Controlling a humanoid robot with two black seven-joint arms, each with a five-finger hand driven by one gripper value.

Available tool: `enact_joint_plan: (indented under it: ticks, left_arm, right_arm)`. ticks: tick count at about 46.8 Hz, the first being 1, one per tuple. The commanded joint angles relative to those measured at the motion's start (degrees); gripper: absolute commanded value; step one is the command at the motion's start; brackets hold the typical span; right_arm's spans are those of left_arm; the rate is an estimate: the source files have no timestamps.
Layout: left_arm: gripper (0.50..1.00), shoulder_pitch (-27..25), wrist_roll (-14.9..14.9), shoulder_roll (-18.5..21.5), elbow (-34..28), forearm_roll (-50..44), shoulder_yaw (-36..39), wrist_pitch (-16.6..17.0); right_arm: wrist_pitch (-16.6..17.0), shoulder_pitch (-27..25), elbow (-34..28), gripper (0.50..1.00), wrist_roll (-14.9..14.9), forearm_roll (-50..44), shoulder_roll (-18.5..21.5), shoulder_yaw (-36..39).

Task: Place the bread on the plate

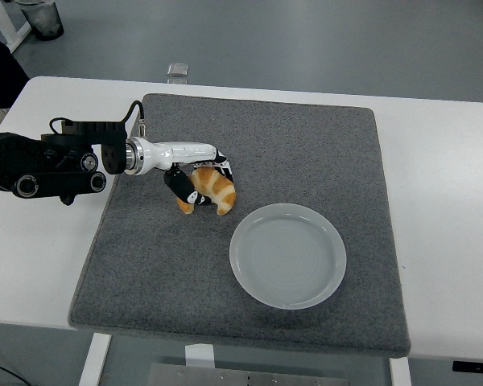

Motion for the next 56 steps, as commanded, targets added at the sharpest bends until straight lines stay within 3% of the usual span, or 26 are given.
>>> enact_joint_plan:
  ticks: [1,17,28,37,46,56]
  left_arm:
    - [0.500,0.10,-0.05,0.07,0.01,-0.17,-0.10,0.00]
    - [0.500,-0.34,-0.40,-0.01,-2.27,-0.26,-0.27,-0.44]
    - [0.500,-3.94,-0.67,0.42,-3.42,-1.13,-3.26,-1.32]
    - [0.500,-7.45,-0.58,3.06,-3.68,-1.13,-10.81,-7.02]
    - [0.500,-13.95,-0.67,5.17,-3.68,-1.13,-13.63,-11.59]
    - [0.500,-18.44,-0.67,5.17,-3.68,-0.26,-16.45,-14.94]
  right_arm:
    - [0.00,0.00,0.00,0.952,0.00,0.00,0.00,0.00]
    - [0.00,0.00,0.00,0.954,0.00,0.00,0.00,0.00]
    - [0.00,0.00,0.00,0.952,0.00,0.00,0.00,0.00]
    - [0.00,0.00,0.00,0.952,0.00,0.00,0.00,0.00]
    - [0.00,0.00,0.00,0.952,0.00,0.00,0.00,0.00]
    - [0.00,0.00,0.00,0.952,0.00,0.00,0.00,0.00]
